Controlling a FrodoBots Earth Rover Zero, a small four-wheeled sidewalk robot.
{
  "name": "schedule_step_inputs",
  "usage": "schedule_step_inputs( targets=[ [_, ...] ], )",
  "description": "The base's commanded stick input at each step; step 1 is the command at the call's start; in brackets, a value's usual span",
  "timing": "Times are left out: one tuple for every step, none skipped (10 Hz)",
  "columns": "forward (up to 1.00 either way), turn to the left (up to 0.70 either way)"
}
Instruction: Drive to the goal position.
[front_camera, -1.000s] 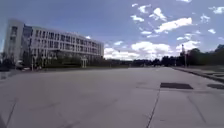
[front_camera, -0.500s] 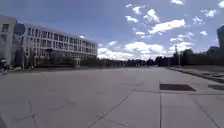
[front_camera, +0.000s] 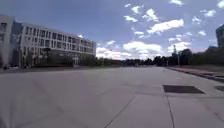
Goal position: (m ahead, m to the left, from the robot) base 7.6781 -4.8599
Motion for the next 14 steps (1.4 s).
schedule_step_inputs(
  targets=[
    [0.70,0.08],
    [0.70,0.00],
    [0.70,-0.08],
    [0.70,-0.30],
    [0.70,-0.23],
    [0.70,0.00],
    [0.70,0.00],
    [0.70,-0.06],
    [0.70,-0.24],
    [0.70,-0.35],
    [0.70,-0.35],
    [0.70,-0.35],
    [0.70,-0.35],
    [0.70,-0.14]
  ],
)
